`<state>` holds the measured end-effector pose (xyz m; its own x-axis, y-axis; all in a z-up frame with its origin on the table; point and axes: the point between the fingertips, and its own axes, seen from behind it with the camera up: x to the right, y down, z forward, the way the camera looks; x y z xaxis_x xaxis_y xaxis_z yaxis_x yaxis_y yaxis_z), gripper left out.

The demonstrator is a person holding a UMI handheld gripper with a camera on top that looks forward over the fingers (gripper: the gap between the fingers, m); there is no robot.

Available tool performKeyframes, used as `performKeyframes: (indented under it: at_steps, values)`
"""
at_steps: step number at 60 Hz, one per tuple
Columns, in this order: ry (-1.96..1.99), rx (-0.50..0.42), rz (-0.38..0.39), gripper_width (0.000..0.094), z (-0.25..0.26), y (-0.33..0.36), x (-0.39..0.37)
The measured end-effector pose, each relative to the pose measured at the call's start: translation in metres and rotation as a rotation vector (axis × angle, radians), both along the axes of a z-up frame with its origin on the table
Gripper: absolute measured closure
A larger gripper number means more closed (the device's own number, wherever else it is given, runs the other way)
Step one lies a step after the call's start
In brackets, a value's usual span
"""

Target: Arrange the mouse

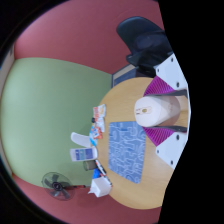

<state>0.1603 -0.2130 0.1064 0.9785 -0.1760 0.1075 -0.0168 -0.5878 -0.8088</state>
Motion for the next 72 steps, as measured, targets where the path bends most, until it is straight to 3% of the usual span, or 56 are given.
performKeyframes:
  at_steps: [10, 17, 22, 30, 39, 46, 54, 60, 63, 72]
  values:
    - [-0.022, 0.172, 0.003, 0.0537, 0.106, 0.073, -0.011]
    - [0.024, 0.248, 0.040, 0.0537, 0.135, 0.135, -0.049]
    - [0.059, 0.224, 0.091, 0.0537, 0.114, 0.179, -0.082]
    - [0.120, 0.089, 0.151, 0.0538, 0.020, 0.223, -0.128]
    - [0.127, -0.033, 0.178, 0.0534, -0.070, 0.236, -0.150]
    - [0.120, -0.083, 0.173, 0.0473, -0.103, 0.235, -0.153]
    - [0.113, -0.095, 0.195, 0.0370, -0.111, 0.234, -0.154]
    - [0.129, -0.114, 0.219, 0.0069, -0.106, 0.224, -0.162]
    - [0.125, -0.105, 0.214, 0.0111, -0.094, 0.217, -0.162]
    - [0.088, -0.044, 0.191, 0.0092, -0.034, 0.178, -0.168]
